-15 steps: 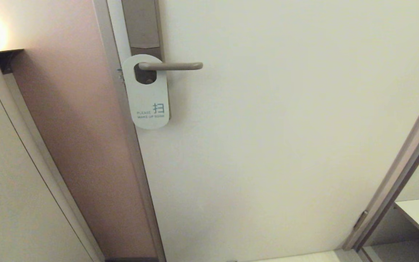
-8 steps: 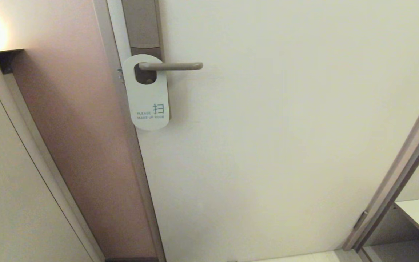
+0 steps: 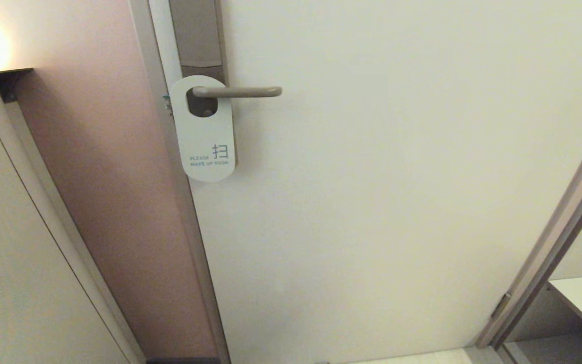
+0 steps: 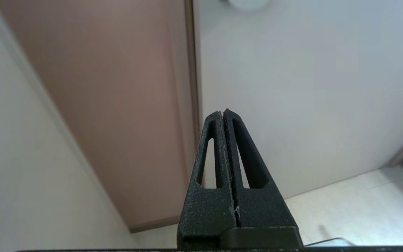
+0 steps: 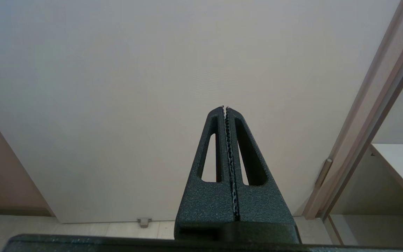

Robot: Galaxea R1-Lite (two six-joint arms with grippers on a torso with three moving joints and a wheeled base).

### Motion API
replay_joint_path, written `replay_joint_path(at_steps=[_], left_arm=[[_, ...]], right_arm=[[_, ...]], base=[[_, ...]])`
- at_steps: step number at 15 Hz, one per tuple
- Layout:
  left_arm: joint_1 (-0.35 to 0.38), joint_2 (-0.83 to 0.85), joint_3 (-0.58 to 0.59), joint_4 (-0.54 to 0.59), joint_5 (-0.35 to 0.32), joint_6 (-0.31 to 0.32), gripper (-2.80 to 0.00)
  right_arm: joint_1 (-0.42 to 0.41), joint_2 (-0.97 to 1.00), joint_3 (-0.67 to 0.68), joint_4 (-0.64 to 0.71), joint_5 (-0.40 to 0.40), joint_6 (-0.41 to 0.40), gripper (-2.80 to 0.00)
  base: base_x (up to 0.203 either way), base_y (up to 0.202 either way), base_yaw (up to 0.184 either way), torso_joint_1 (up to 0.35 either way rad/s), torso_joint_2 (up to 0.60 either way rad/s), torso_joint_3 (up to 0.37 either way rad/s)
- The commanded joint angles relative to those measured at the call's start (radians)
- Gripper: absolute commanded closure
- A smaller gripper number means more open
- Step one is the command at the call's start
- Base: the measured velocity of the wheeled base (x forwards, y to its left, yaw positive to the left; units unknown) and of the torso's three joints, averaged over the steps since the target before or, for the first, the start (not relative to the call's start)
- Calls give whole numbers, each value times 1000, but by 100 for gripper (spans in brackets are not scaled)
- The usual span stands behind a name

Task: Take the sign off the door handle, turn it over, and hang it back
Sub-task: Take down the sign

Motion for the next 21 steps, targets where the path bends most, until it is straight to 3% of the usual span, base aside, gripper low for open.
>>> replay_joint_path(at_steps=[1,8,11,17,21], left_arm=[[-7,179,-46,-31,-6,-10,0],[-6,536,-253,-126,-45,-105,0],[0,644,-293,-188,-175,-105,0],[21,859,-390,-334,-355,-99,0],[103,947,-441,-369,-582,-81,0]], right_arm=[[0,0,0,-1,1,1,0],[0,0,0,-1,1,1,0],[0,0,0,-1,1,1,0],[0,1,0,-1,1,1,0],[0,1,0,-1,1,1,0]], base=[[0,0,0,0,0,0],[0,0,0,0,0,0],[0,0,0,0,0,0],[0,0,0,0,0,0],[0,0,0,0,0,0]])
